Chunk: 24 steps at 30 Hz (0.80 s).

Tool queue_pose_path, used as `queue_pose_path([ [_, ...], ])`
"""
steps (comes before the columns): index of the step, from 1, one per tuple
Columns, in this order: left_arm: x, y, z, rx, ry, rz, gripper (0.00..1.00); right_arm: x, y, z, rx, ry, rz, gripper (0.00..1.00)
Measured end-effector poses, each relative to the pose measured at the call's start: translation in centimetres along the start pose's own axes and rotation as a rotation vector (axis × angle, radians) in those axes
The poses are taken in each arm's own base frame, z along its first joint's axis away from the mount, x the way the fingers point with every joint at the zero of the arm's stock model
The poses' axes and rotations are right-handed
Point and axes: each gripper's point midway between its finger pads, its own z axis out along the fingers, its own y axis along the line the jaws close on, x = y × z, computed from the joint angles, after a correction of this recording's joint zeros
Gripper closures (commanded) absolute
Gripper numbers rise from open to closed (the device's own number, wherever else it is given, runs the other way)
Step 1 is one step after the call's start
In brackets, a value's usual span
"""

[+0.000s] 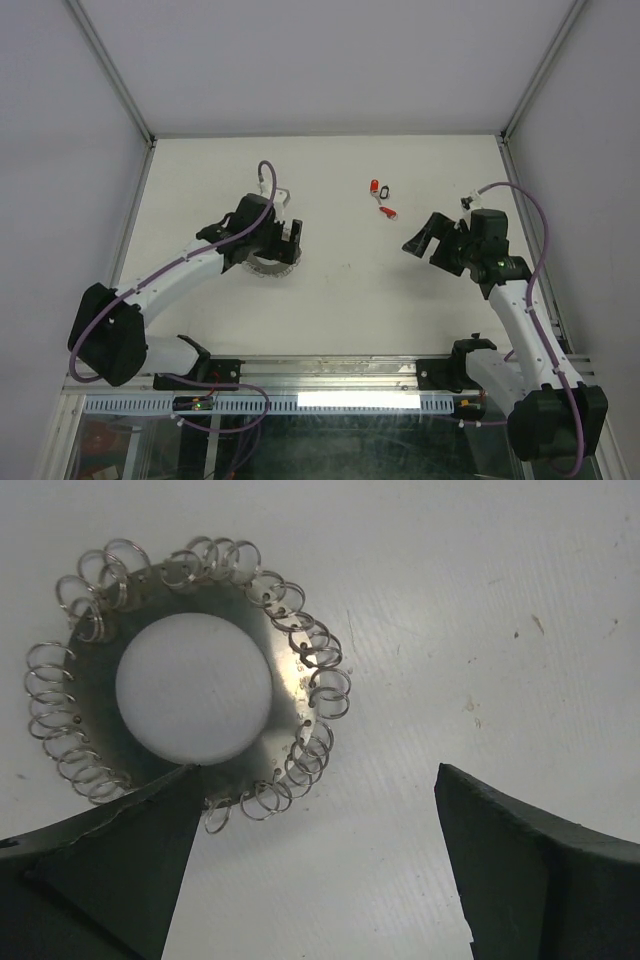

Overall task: Put the keys on the keyring
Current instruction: Move the keyring to the center of the board.

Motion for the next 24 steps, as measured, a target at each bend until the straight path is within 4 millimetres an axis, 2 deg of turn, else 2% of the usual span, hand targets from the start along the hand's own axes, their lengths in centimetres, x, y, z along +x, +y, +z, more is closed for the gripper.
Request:
queue_pose_path([
  [8, 2.9, -0.5, 2.7, -0.003, 0.116, 0.027, 0.01, 1.2, -0.1, 0.2, -0.022, 0.035, 0.006, 0.07],
  [17, 5.0, 0.1, 5.8, -0.024, 0.202, 0.051, 0.01, 1.9, 0.3, 0.2, -0.054, 0.062, 0.007, 0.07],
  [24, 5.8, 0.3, 7.3, -0.027, 0.235, 0.062, 0.01, 1.9, 0.5, 0.1, -0.066, 0.064, 0.005, 0.07],
])
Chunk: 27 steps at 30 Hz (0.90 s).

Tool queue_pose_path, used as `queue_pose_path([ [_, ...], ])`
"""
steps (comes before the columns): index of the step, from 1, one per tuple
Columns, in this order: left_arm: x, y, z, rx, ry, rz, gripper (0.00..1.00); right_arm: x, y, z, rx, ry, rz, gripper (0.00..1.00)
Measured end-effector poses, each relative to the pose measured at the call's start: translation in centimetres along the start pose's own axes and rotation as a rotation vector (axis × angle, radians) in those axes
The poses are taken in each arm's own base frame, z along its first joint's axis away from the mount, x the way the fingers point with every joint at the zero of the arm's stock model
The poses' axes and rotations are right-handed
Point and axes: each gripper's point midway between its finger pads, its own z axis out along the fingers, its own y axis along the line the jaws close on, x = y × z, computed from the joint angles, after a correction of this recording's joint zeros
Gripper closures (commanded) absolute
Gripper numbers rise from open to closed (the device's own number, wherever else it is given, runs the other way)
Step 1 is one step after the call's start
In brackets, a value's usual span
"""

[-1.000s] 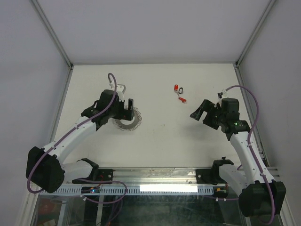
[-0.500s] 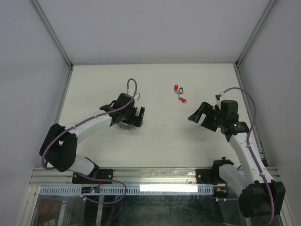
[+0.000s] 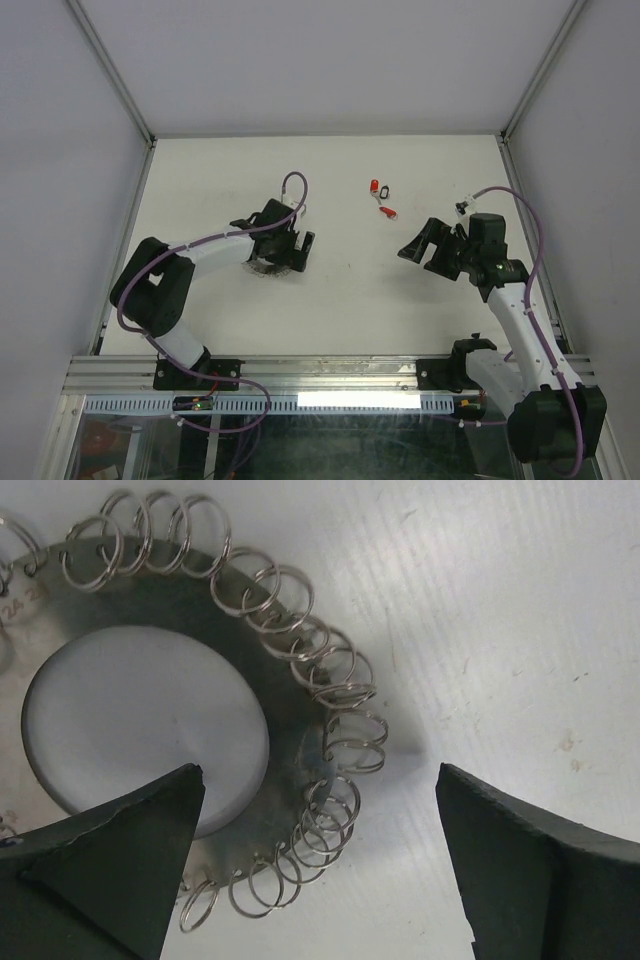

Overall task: Put the keys on the keyring
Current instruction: Move the keyring to the center of the board.

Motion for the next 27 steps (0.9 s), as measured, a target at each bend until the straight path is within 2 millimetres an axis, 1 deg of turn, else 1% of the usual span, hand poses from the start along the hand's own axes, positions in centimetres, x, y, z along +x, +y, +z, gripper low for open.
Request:
queue_pose_path([
  [6, -0.4, -0.4, 0.4, 0.019, -0.009, 0.006, 0.01, 0.0, 0.2, -0.2, -0.011, -0.003, -0.006, 0.07],
  [9, -0.4, -0.9, 0.5, 0.038, -0.019, 0.011, 0.01, 0.0, 0.4, -0.2, -0.018, -0.004, -0.008, 0.07],
  [11, -0.2, -1.7, 0.4, 0.052, -0.026, 0.022, 0.01, 0.0, 0.4, -0.3, -0.019, -0.003, -0.008, 0.07],
  [19, 2.4, -6.6, -0.7, 0.134, -0.027, 0.079, 0.01, 0.0, 0.6, -0.4, -0.026, -0.011, -0.012, 0.07],
  [22, 3.3, -8.7, -1.0, 0.168, -0.018, 0.096, 0.01, 0.0, 0.6, -0.5, -0.028, -0.014, -0.014, 0.07],
  [26, 4.8, -12.4, -1.7, 0.226, 0.006, 0.133, 0.01, 0.6, 0.3, -0.4, -0.025, -0.003, -0.006, 0.07],
  [27, 5.2, -13.6, -1.8, 0.243, 0.016, 0.145, 0.01, 0.8, 0.2, -0.4, -0.023, 0.000, -0.004, 0.07],
])
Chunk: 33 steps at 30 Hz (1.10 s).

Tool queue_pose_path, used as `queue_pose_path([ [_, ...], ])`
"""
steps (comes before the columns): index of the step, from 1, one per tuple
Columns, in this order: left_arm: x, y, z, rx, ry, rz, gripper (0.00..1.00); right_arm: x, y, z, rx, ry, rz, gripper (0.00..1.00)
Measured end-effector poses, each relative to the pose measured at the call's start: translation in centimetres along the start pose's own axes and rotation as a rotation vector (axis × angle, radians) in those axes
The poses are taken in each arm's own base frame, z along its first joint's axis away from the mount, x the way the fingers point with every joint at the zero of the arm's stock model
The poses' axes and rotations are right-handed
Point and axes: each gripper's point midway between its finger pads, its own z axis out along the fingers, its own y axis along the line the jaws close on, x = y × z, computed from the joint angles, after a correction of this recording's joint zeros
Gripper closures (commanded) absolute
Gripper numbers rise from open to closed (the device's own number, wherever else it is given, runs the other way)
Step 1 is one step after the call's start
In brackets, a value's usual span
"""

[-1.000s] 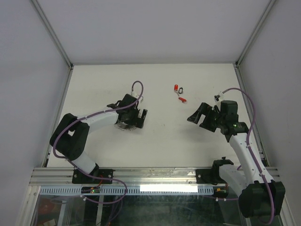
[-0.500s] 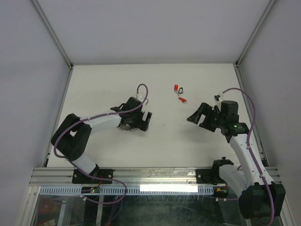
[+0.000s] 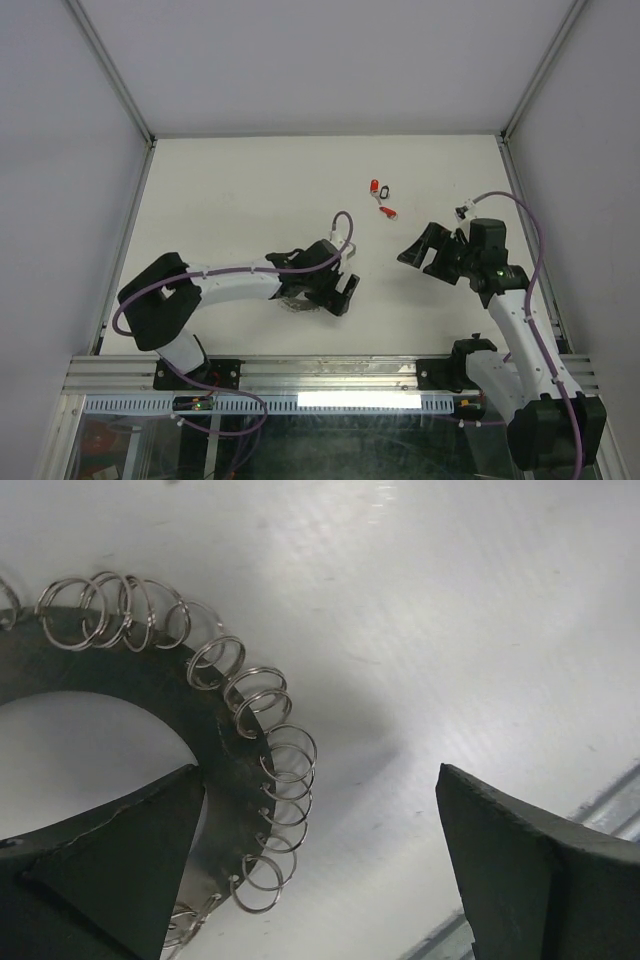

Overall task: Put the keys on the keyring
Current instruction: Move the keyring to the center of the board, then pick up the keyring from the center of the board.

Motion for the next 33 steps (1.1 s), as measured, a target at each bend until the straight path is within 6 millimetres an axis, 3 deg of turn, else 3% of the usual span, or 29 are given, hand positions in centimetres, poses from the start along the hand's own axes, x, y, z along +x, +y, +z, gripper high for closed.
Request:
queue_pose_path([
  [3, 0.2, -3.1, 0.6, 0.043, 0.015, 0.035, 0.01, 0.4, -0.3, 0.1, 0.004, 0.007, 0.005, 0.07],
  [7, 0.0, -5.5, 1.1, 0.076, 0.017, 0.063, 0.01, 0.9, -0.7, 0.1, 0.014, 0.008, 0.013, 0.08],
  [13, -2.4, -5.6, -1.2, 0.056, -0.076, 0.073, 0.01, 1.1, -1.7, 0.1, 0.056, -0.011, 0.032, 0.09],
  [18, -6.5, -4.3, -6.0, 0.031, -0.242, 0.062, 0.01, 1.1, -2.2, 0.5, 0.088, -0.006, 0.072, 0.16],
  [22, -8.6, -0.6, -10.1, -0.013, -0.366, -0.002, 0.01, 1.6, -2.6, 1.2, 0.105, 0.032, 0.116, 0.23],
  [25, -8.4, 2.9, -12.1, -0.071, -0.405, -0.047, 0.01, 2.2, -2.3, 1.8, 0.106, 0.046, 0.139, 0.25],
  [28, -7.6, 5.5, -13.7, -0.136, -0.417, -0.057, 0.01, 3.6, -0.5, 2.5, 0.083, 0.079, 0.118, 0.27],
  [33, -6.9, 6.0, -15.3, -0.155, -0.431, -0.005, 0.01, 6.4, 2.5, 4.6, 0.056, 0.146, 0.073, 0.34],
])
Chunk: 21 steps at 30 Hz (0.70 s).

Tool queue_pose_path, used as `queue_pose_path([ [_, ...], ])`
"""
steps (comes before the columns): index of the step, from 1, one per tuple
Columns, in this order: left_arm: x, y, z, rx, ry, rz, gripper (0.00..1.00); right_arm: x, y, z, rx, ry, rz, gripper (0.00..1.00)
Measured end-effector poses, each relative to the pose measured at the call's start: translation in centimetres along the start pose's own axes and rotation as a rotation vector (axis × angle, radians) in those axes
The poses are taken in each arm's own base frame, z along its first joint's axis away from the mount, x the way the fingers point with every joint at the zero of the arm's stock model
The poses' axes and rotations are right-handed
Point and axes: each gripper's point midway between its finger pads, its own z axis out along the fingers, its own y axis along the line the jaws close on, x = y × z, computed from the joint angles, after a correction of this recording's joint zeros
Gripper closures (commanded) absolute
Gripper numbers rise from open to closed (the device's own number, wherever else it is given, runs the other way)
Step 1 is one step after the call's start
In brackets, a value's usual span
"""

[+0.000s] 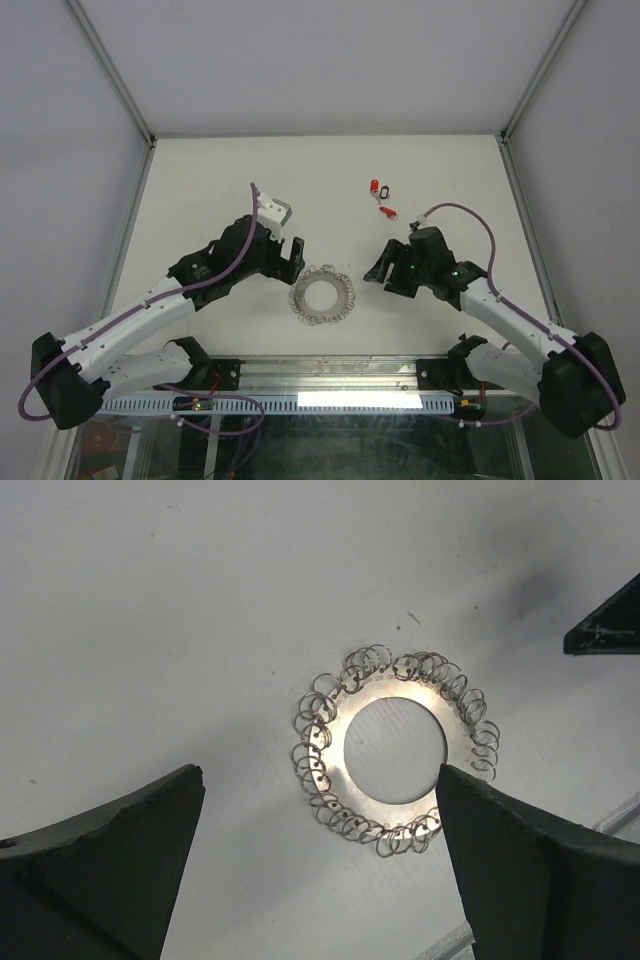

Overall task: Put the keys on the keyring
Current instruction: Pick up the keyring from the center of the board.

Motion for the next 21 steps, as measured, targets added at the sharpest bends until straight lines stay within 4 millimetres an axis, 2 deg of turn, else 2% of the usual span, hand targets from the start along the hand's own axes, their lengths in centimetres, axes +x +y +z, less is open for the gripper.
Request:
queue_pose_path([
  [4, 0.4, 1.0, -0.6, -0.037, -0.005, 0.027, 0.02, 2.5, 0.8, 2.7, 0.045, 0.077, -0.029, 0.45],
  [6, 0.9, 1.5, -0.6, -0.062, 0.006, 0.034, 0.02, 3.0, 1.4, 4.0, 0.071, 0.101, -0.046, 0.49],
  [9, 1.4, 2.3, -0.5, -0.103, 0.024, 0.045, 0.03, 2.4, 3.2, 5.5, 0.069, 0.099, -0.081, 0.53],
  [15, 2.3, 3.0, 0.0, -0.141, 0.064, 0.064, 0.05, -0.4, 7.5, 8.1, 0.003, 0.062, -0.224, 0.62],
  [18, 2.5, 3.2, 0.0, -0.148, 0.074, 0.068, 0.05, -1.0, 8.1, 9.4, 0.005, 0.073, -0.293, 0.69],
  [21, 2.5, 3.2, 0.0, -0.149, 0.074, 0.069, 0.05, -0.8, 7.7, 10.7, 0.022, 0.105, -0.339, 0.70],
])
